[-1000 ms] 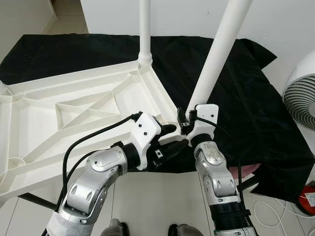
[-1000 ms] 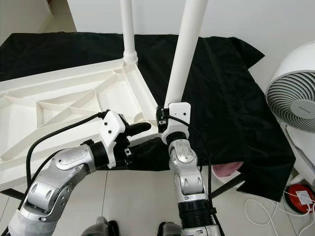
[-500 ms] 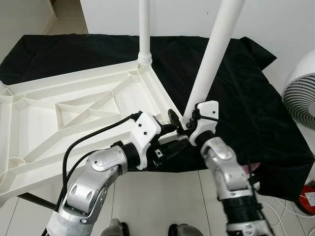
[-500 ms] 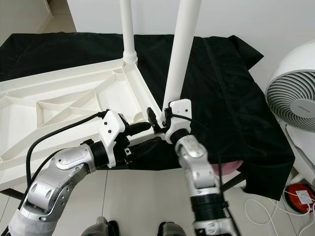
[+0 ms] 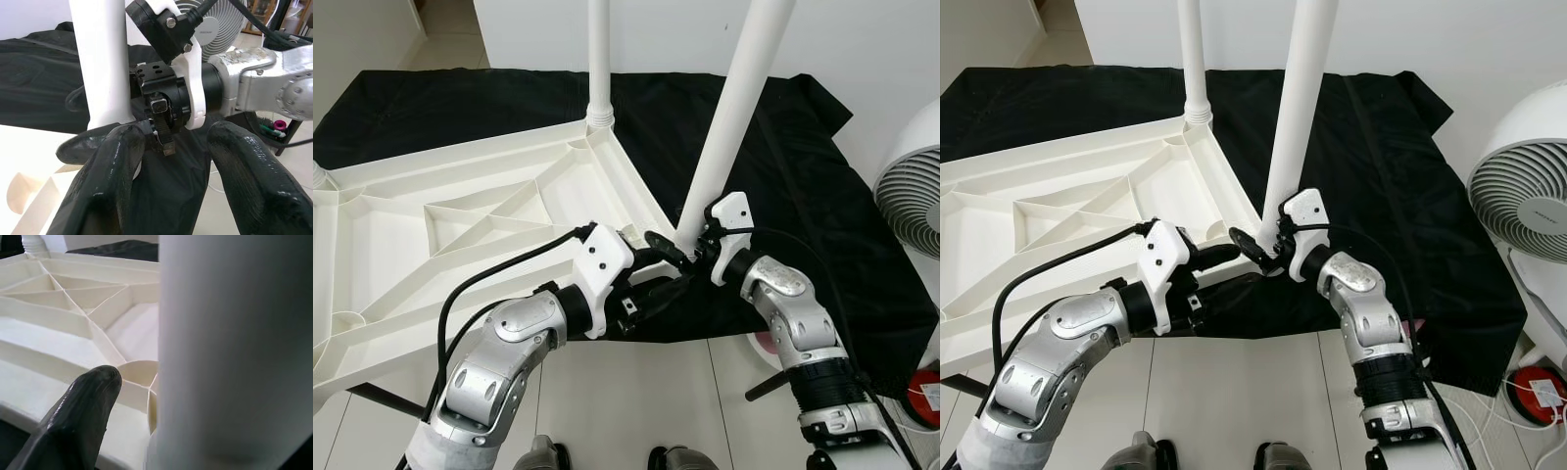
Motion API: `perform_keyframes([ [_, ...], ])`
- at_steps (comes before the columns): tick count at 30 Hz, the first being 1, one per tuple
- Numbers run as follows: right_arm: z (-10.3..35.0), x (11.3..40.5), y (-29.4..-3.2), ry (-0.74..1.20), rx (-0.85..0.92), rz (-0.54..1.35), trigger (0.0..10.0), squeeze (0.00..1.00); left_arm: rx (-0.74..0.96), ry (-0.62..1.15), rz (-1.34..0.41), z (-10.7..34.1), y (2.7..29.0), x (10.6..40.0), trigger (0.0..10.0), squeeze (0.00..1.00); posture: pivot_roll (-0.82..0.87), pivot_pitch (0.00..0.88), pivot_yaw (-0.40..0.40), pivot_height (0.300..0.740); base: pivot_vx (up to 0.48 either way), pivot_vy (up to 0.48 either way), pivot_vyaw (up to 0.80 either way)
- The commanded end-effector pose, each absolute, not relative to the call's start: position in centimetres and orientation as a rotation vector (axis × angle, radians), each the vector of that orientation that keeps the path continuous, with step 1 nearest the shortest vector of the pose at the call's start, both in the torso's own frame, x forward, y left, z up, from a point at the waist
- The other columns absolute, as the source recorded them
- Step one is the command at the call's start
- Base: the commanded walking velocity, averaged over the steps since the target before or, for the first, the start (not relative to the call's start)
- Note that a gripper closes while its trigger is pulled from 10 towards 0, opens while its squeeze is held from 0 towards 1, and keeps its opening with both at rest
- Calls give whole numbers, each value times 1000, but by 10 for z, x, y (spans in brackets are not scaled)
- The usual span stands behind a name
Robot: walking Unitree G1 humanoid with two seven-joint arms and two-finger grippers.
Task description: Building children table
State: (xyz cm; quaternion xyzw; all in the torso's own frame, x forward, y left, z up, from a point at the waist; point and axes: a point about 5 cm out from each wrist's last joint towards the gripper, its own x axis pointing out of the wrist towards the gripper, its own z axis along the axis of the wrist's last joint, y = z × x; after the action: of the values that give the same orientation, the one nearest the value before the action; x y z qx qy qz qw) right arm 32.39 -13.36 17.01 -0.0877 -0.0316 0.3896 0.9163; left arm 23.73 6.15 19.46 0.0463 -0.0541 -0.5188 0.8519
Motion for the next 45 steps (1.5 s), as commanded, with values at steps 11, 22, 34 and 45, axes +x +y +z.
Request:
perform_keyframes([
  [11,159,327,-136,-11,-206,919,0,0,93,-120,-1045,196,63,238,10000,0,-16,116,23,740,0,0,0],
  [22,156,330,-139,-10,-151,772,10000,0,94,-117,-1050,196,63,238,10000,0,-19,124,25,740,0,0,0],
  [34,148,315,-113,18,-59,524,10000,0,93,-119,-1047,196,63,238,10000,0,-20,124,17,740,0,0,0],
  [45,143,306,-103,31,-16,206,10000,0,85,-123,-1047,196,61,239,10000,0,-18,108,6,740,0,0,0],
])
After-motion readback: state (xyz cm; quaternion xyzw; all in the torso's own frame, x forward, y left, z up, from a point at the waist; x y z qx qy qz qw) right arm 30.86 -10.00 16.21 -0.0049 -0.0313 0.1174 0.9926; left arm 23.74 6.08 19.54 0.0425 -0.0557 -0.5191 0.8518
